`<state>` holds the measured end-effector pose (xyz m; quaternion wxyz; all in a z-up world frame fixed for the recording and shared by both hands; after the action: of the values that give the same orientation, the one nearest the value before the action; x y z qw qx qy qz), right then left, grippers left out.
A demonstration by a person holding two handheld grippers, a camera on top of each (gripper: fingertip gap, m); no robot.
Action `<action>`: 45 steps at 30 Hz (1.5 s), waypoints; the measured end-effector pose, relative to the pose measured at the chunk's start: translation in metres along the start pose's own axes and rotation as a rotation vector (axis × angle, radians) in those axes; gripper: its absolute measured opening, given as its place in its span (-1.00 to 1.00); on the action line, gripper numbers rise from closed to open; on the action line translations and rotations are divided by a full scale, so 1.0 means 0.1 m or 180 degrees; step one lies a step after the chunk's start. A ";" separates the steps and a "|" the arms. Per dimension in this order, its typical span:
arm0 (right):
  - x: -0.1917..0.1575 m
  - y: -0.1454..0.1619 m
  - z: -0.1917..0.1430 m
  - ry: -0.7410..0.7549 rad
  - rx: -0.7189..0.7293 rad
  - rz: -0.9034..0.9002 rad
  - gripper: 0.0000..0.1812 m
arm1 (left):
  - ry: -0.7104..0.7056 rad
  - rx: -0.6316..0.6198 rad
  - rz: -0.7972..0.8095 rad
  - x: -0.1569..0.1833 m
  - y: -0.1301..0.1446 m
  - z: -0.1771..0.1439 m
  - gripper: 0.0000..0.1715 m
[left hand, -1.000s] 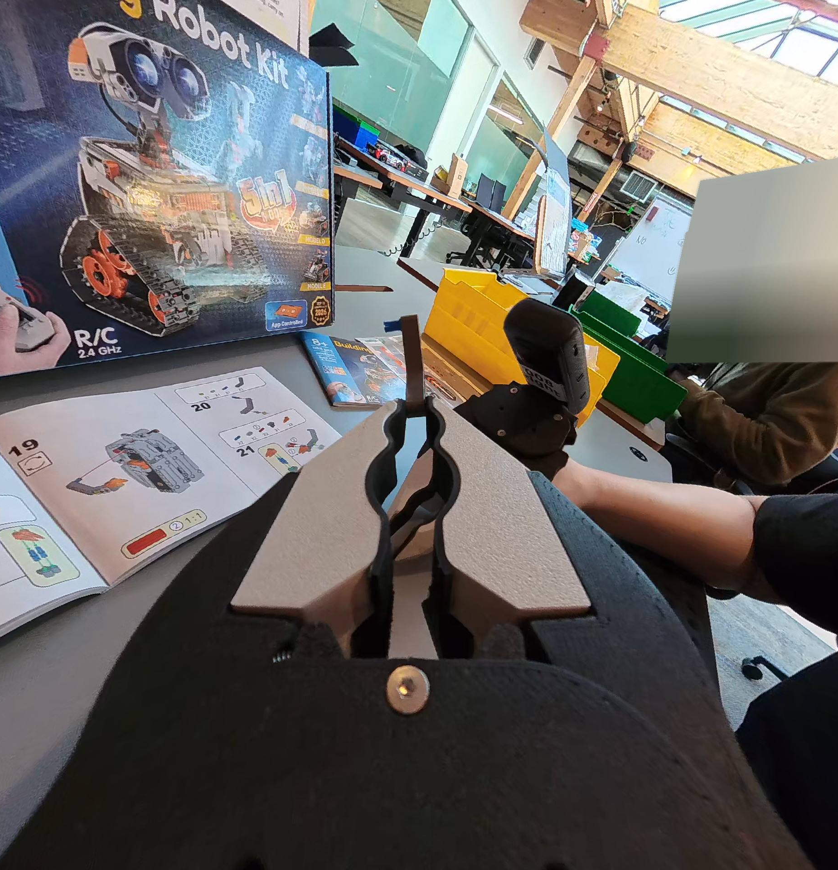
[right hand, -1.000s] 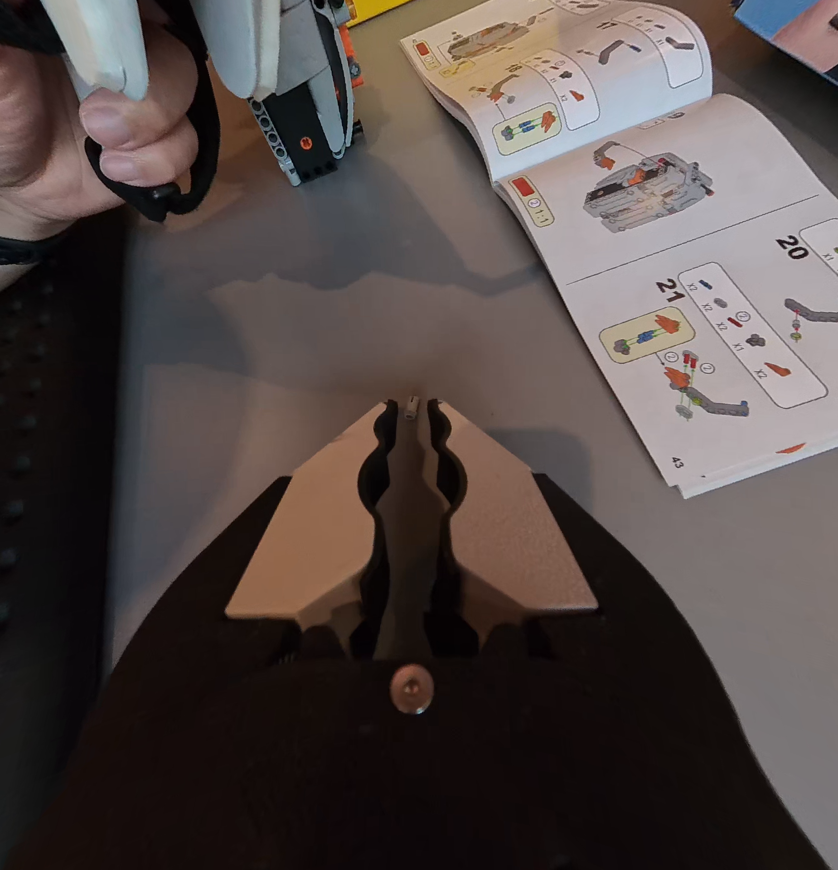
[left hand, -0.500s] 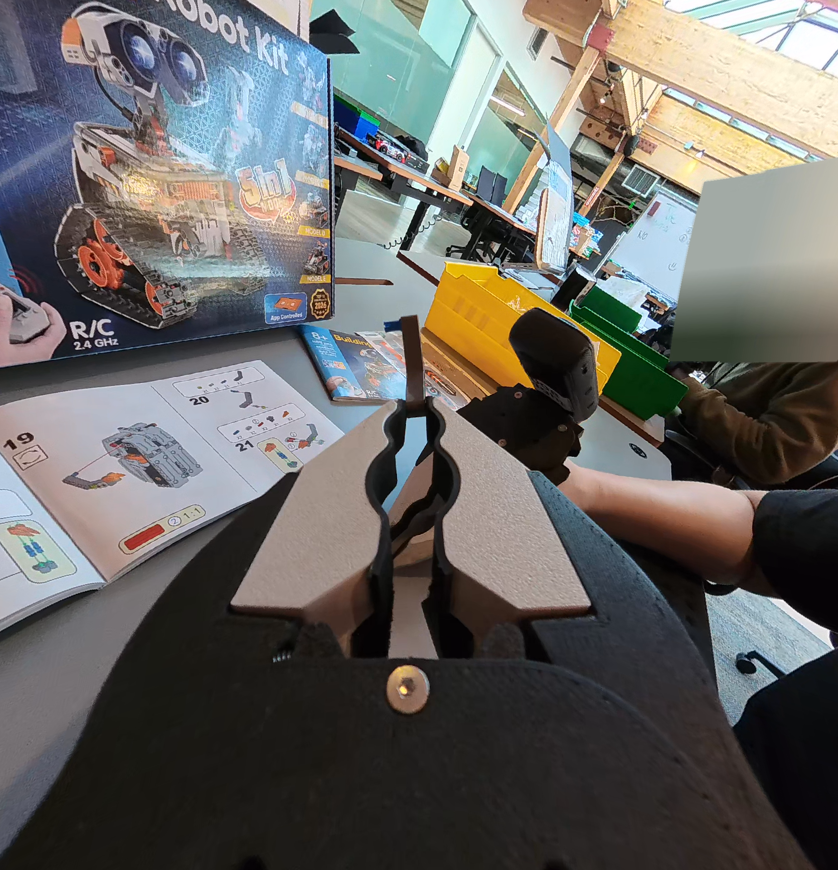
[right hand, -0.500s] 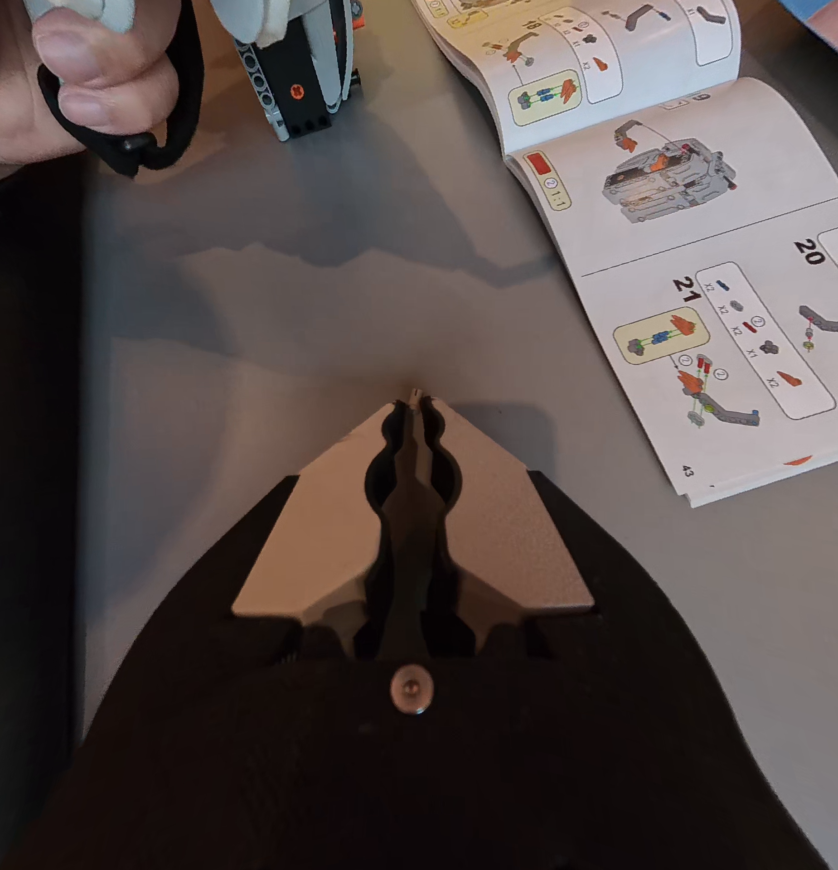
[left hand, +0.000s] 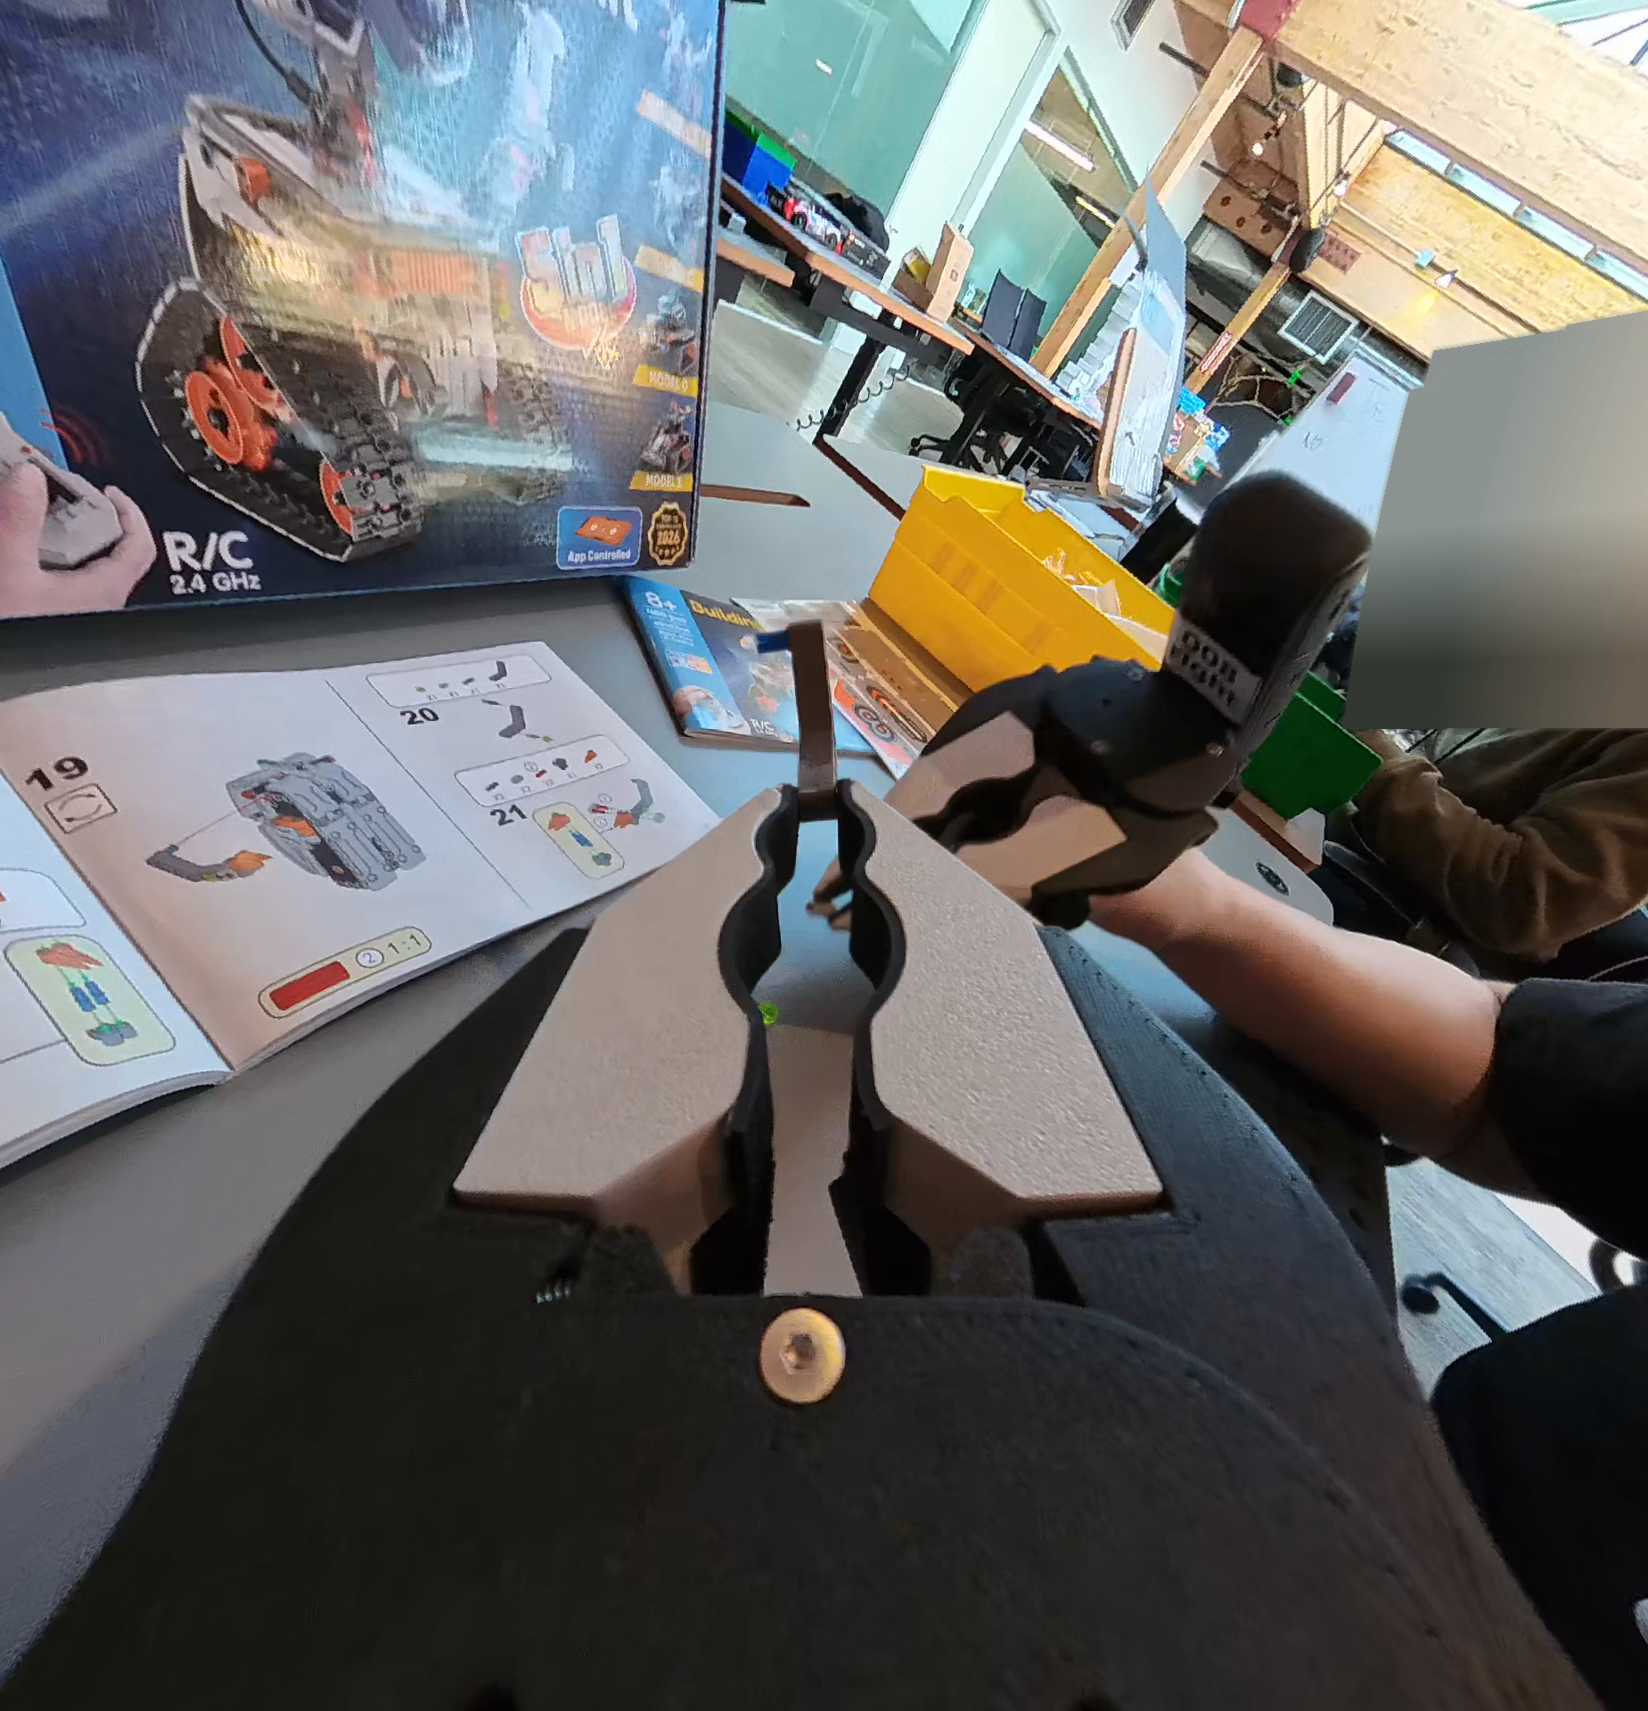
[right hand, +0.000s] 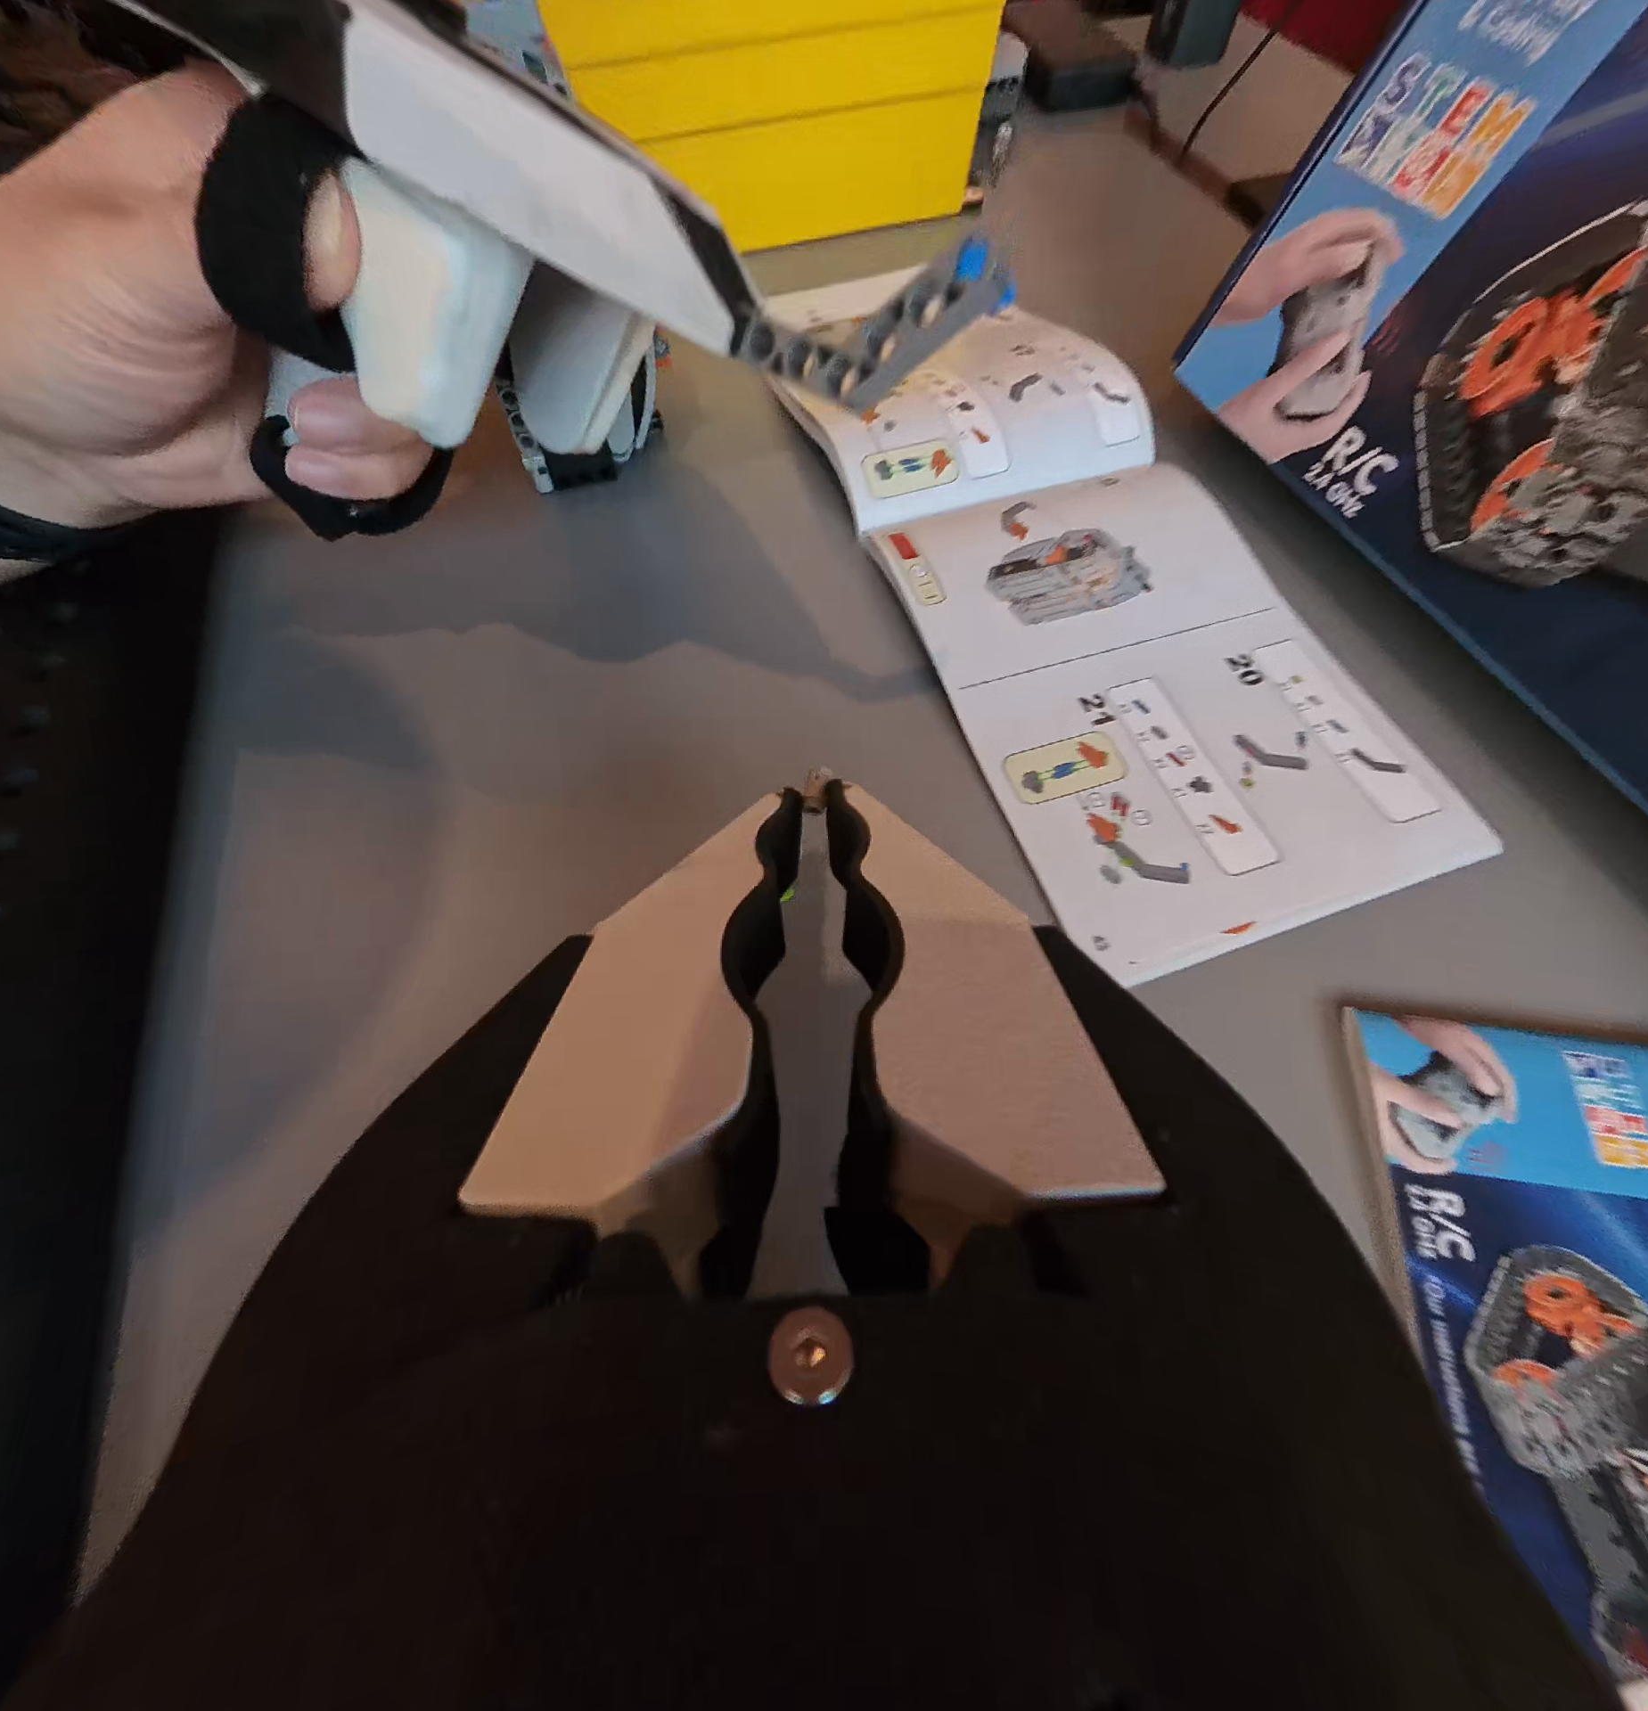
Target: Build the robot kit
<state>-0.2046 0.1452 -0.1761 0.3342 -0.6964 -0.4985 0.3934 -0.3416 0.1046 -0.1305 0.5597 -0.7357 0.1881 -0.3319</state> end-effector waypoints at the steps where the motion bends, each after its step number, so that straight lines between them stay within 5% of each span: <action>1: 0.03 -0.01 -0.04 0.0055 0.0035 -0.0046 -0.95 | 0.0016 -0.0042 -0.0024 0.00 0.02 0.01 -0.93; 13: -0.05 -0.03 -0.10 0.0479 -0.0029 -0.0876 -0.95 | 0.0122 -0.0685 -0.0408 -0.04 0.35 0.20 -0.93; 22: -0.07 0.04 0.00 0.0314 -0.0116 -0.0661 -0.95 | 0.0303 -0.0962 -0.0896 -0.06 0.55 0.28 -0.93; 45: -0.25 -0.16 -0.16 0.0554 0.0320 -0.1264 -0.95 | 0.0416 -0.0502 0.0018 0.18 0.27 0.29 -0.93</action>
<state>-0.2023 0.1246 -0.1491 0.4811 -0.5984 -0.5750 0.2826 -0.3064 0.1056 -0.1553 0.4876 -0.7537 0.2519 -0.3617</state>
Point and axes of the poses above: each gripper's, where its closed fingertips meet, z out along the fingers, y out of its underside, x = y × z across the jaws, the point moved 6 cm from there along -z, back along the fingers, and after that the axes turned 13 degrees about z, right-handed, at the moved point
